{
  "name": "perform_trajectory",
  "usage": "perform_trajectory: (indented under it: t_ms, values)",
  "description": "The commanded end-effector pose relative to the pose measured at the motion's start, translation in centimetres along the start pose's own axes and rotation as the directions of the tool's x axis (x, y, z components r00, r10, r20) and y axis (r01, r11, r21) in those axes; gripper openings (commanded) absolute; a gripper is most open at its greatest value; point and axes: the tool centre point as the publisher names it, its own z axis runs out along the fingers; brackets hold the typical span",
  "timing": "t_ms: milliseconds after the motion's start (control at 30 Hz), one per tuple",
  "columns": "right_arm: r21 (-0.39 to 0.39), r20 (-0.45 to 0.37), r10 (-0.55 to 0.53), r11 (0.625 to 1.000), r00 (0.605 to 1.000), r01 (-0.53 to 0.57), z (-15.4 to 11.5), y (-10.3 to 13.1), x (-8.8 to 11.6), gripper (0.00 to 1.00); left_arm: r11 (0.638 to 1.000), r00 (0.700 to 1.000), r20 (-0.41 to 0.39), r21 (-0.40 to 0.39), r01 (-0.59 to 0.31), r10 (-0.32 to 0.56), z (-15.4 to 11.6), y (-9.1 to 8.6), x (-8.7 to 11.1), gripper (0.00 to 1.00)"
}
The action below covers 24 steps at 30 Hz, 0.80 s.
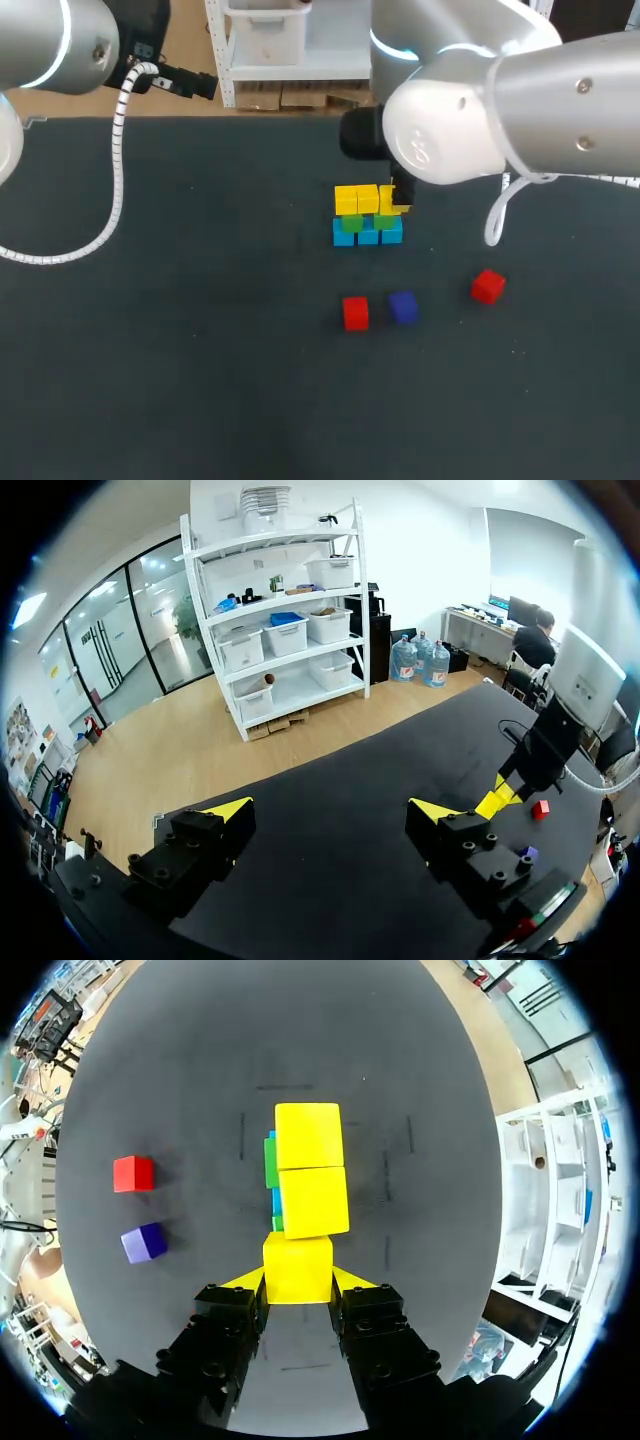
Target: Place the blue cubes, place green cubes on the blue cubes, place the yellow cubes on the green cubes, then place the red cubes on the yellow cubes, and place purple cube on the red cubes.
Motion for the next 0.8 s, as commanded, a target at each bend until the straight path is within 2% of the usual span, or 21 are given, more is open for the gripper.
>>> perform_trajectory:
  t_ms: [33,267,333,400,533,700,800]
  values:
    - [-0.007,-0.003,-0.002,1.000,1.000,0.002,0.14,-0.27,-0.14,0.04,1.000,1.000,0.003,0.002,0.001,-0.001,-0.03,0.04,0.08,1.00]
    - [-0.010,-0.007,-0.006,1.000,1.000,0.006,0.29,-0.20,-0.15,0.19,1.000,1.000,0.003,0.002,0.001,-0.001,-0.03,0.04,0.08,1.00]
    - [-0.010,-0.008,-0.008,1.000,1.000,0.008,0.29,-0.18,-0.16,0.27,1.000,1.000,0.003,0.002,0.001,-0.001,-0.03,0.04,0.08,1.00]
    - [-0.009,-0.009,-0.008,1.000,1.000,0.008,0.30,-0.16,-0.17,0.42,1.000,1.000,0.003,0.002,0.001,-0.001,-0.03,0.04,0.08,1.00]
    - [-0.010,-0.010,-0.008,1.000,1.000,0.008,0.38,-0.14,-0.17,0.49,1.000,1.000,0.003,0.002,0.001,-0.001,-0.03,0.04,0.08,1.00]
    - [-0.007,-0.012,-0.008,1.000,1.000,0.007,0.41,-0.16,-0.15,0.84,1.000,1.000,0.003,0.002,0.001,-0.001,-0.03,0.04,0.08,1.00]
    - [-0.003,-0.014,-0.003,1.000,1.000,0.003,0.42,-0.31,-0.11,0.91,1.000,1.000,0.003,0.002,0.001,-0.001,-0.03,0.04,0.08,1.00]
